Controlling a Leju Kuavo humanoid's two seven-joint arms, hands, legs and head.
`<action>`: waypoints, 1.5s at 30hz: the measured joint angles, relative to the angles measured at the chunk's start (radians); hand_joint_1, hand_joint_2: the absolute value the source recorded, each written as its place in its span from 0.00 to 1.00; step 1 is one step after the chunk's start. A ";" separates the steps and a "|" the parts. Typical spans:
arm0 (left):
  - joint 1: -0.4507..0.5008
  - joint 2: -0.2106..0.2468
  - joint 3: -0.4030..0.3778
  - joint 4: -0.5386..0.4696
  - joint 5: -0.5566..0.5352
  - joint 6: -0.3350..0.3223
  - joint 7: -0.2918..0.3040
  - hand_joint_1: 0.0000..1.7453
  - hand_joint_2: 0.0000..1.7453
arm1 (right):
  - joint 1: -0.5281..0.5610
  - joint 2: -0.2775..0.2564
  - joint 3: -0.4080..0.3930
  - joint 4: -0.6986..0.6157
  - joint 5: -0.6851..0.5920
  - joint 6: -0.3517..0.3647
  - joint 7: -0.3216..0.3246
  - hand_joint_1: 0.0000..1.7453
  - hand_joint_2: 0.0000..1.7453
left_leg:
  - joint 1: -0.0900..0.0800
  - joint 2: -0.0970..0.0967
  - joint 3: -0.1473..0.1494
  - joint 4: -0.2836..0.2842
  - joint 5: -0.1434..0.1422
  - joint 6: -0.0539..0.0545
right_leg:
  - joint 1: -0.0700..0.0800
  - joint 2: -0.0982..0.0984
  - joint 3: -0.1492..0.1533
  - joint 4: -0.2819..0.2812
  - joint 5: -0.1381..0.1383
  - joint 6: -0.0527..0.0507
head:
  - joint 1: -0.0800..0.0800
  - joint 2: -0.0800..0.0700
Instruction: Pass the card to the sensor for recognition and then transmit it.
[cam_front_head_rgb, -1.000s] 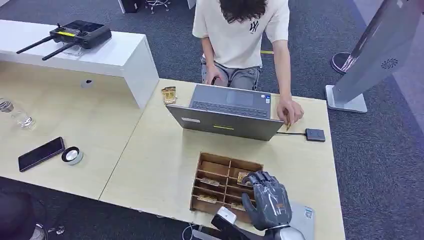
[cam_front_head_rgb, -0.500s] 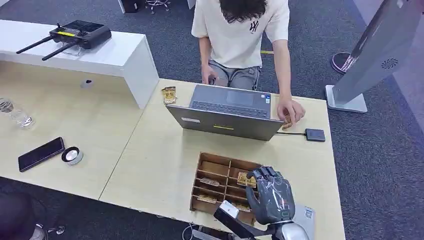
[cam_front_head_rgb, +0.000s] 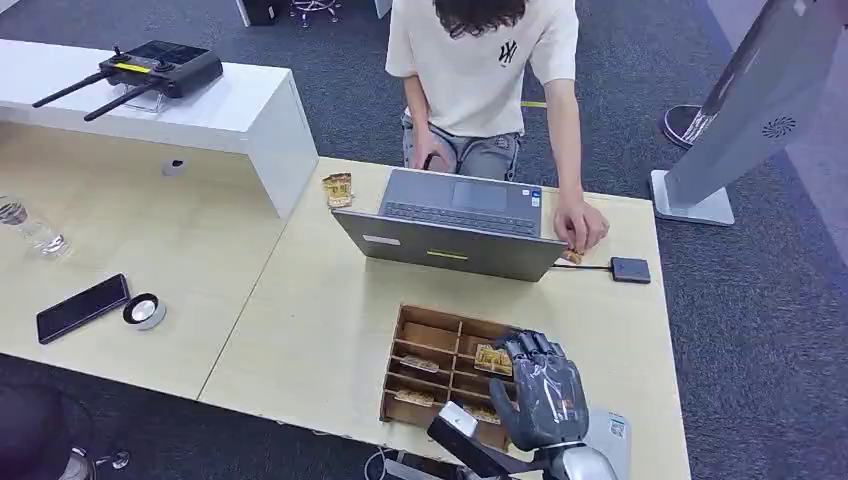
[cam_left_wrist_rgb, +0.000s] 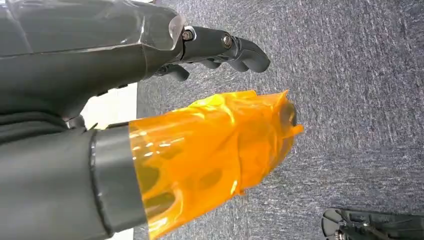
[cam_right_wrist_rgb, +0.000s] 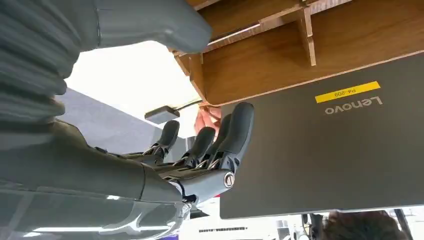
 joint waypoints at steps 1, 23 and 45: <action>0.000 0.000 0.000 0.000 0.000 0.000 0.000 0.00 0.00 | 0.000 0.002 0.000 0.000 0.000 0.000 0.000 0.47 1.00 | 0.000 0.000 0.000 0.000 0.000 0.000 | 0.000 0.000 0.000 0.000 0.000 0.000 | 0.000 0.000; 0.000 0.000 0.001 0.000 -0.018 0.000 -0.002 0.00 0.00 | -0.020 0.023 0.000 0.071 0.024 -0.013 0.012 0.50 1.00 | 0.000 0.000 0.000 0.000 0.000 0.000 | 0.000 0.000 0.000 0.000 0.000 0.000 | 0.000 0.000; -0.001 0.000 0.012 0.001 -0.036 0.000 -0.014 0.00 0.00 | -0.020 0.025 -0.009 0.122 0.038 -0.033 0.012 0.46 1.00 | 0.000 0.000 0.000 0.000 0.000 0.000 | 0.000 0.000 0.000 0.000 0.000 0.000 | 0.000 0.000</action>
